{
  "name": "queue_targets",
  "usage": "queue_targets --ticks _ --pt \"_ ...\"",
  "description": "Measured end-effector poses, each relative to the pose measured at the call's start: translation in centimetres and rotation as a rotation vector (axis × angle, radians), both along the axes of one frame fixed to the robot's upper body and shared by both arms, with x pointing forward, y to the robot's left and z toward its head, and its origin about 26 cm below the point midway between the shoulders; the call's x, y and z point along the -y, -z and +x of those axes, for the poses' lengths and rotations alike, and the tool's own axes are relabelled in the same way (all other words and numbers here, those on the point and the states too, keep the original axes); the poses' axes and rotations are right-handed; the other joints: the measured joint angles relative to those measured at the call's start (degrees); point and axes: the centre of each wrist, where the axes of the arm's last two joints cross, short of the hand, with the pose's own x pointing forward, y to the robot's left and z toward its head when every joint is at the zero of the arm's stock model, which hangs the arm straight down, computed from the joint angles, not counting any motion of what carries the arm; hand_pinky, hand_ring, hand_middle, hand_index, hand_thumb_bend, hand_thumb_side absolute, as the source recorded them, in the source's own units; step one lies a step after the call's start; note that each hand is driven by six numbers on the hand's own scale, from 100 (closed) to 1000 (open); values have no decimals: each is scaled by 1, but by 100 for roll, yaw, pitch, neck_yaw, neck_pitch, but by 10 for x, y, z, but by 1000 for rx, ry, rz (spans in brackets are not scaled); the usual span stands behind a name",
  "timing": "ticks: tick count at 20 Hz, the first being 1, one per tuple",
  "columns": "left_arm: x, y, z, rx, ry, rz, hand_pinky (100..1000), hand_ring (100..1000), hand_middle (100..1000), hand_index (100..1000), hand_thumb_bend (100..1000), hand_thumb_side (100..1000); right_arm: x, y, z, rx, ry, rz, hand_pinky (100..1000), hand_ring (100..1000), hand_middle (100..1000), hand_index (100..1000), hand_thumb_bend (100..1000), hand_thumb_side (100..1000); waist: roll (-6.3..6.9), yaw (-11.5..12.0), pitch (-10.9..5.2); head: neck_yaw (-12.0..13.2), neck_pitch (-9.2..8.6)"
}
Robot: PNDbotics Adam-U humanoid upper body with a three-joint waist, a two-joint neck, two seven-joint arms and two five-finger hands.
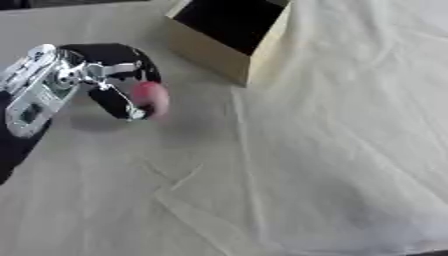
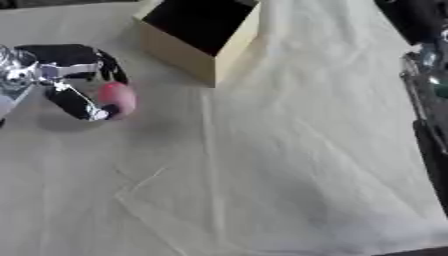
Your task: Pick up objects on the table and place them in the box.
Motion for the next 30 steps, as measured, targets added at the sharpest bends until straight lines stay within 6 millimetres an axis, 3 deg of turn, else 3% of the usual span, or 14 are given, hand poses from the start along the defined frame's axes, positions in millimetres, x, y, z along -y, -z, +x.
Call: queue_targets --ticks 7,19,25,30 --pt "2 -22 -15 46 21 -85 411 527 594 681 100 149 0 0 0 -1 2 2 799 644 583 771 100 795 9 31 0 -7 0" --pt "-2 -107 -40 309 79 -220 375 487 556 643 100 175 1 0 0 1 3 3 800 645 583 771 100 791 62 3 -2 -7 -14" --pt "9 -127 -25 375 79 -289 382 479 560 645 100 216 -3 -7 0 21 -11 1 801 647 584 772 100 785 107 -243 47 123 -209" --pt "22 -130 -2 399 69 -346 383 475 558 643 100 225 -10 -15 -2 49 -37 -3 801 645 584 772 100 786 209 -514 152 328 -454"
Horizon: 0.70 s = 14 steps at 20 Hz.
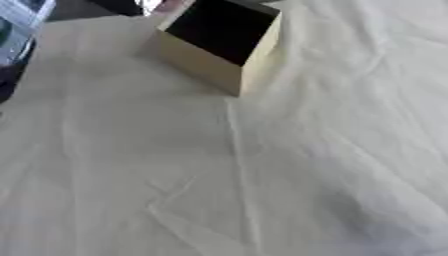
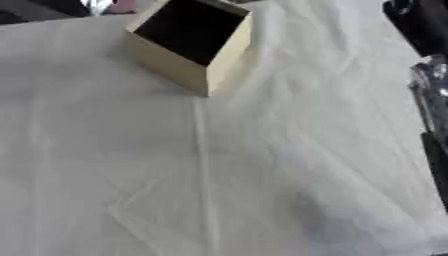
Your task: Pick up objects on the table and place them in the box.
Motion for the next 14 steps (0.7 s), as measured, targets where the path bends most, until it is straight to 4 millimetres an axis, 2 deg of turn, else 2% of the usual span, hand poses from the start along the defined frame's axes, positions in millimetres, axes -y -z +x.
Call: queue_targets --ticks 6,14 --pt "8 5 23 11 -30 -38 391 477 561 646 100 237 -6 -8 -1 24 -28 -5 802 645 584 772 100 786 120 -311 168 217 -213" --pt "16 19 43 11 -69 -29 390 481 560 643 100 222 -13 -14 -2 44 -62 -6 801 644 584 772 100 789 283 -583 279 427 -357"
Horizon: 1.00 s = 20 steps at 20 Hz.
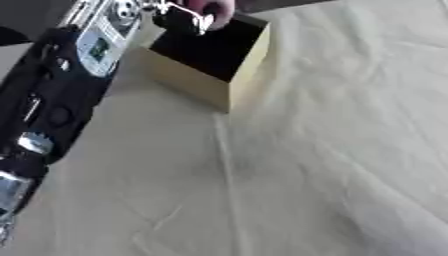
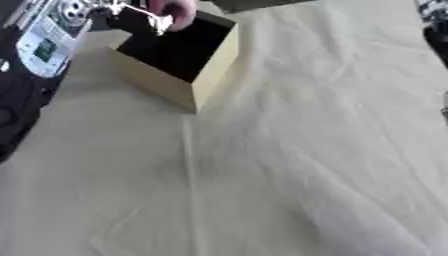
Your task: Pick up objects on the table and place them in the box.
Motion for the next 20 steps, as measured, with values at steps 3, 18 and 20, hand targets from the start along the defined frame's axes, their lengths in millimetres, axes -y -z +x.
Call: queue_targets --ticks 3,18,20 --pt "3 6 6 -1 -18 23 388 485 557 638 100 195 -1 0 0 0 -9 3 801 644 584 772 100 791 40 -76 26 52 -14" --pt "-6 28 23 -60 -120 129 512 613 641 715 100 174 -3 1 0 -5 -20 6 801 642 583 772 100 794 66 -93 60 102 -42" --pt "-7 29 23 -75 -123 136 643 741 736 792 100 238 -3 2 0 -6 -21 7 801 642 583 772 100 794 66 -96 60 105 -41"
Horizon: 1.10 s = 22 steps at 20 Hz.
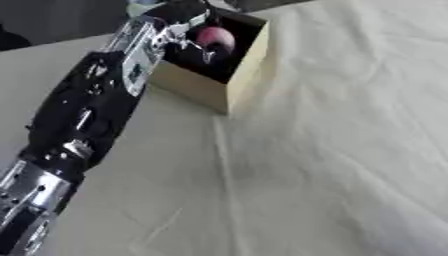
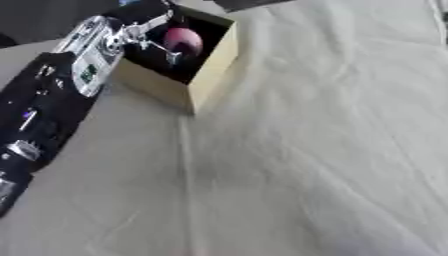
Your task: Pick up objects on the table and place them in the box.
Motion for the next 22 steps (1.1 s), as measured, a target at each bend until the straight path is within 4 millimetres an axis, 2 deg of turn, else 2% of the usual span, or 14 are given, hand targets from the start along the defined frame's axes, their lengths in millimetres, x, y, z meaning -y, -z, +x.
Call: queue_targets --ticks 1,3,5,11,15,17,18,21,22 --pt "0 0 0 -6 0 6 676 778 775 831 171 278 0 0 0 -1 0 0 801 642 583 772 100 794 0 -1 0 3 2" --pt "0 0 0 -16 2 24 713 829 820 870 248 316 0 0 0 -2 -1 1 801 641 582 772 100 795 3 -4 0 6 19" --pt "-1 0 0 -19 0 40 738 852 831 883 327 363 1 2 0 -6 0 1 801 641 582 772 100 796 8 -16 0 8 38" --pt "-3 -6 -1 -2 -29 59 743 857 836 885 398 427 1 3 0 -12 0 2 800 640 582 771 100 797 36 -30 -1 20 45" --pt "-4 -10 -2 21 -42 49 717 829 810 870 311 387 2 5 1 -23 1 3 800 641 583 772 100 796 36 -20 -21 20 66" --pt "-4 -12 -4 34 -39 33 696 807 793 857 223 356 2 5 1 -24 4 6 800 641 583 772 100 795 36 -1 -46 20 98" --pt "-4 -14 -5 42 -35 18 678 787 776 841 142 319 3 6 1 -26 6 7 800 642 583 772 100 794 35 17 -62 20 116" --pt "-2 -23 -11 71 -9 -50 670 775 761 833 100 320 5 9 1 -37 13 11 801 642 584 772 100 794 23 108 -139 8 207" --pt "-3 -27 -13 79 1 -72 669 771 750 813 100 279 5 10 1 -41 15 12 801 643 584 772 100 792 8 144 -169 -6 245"
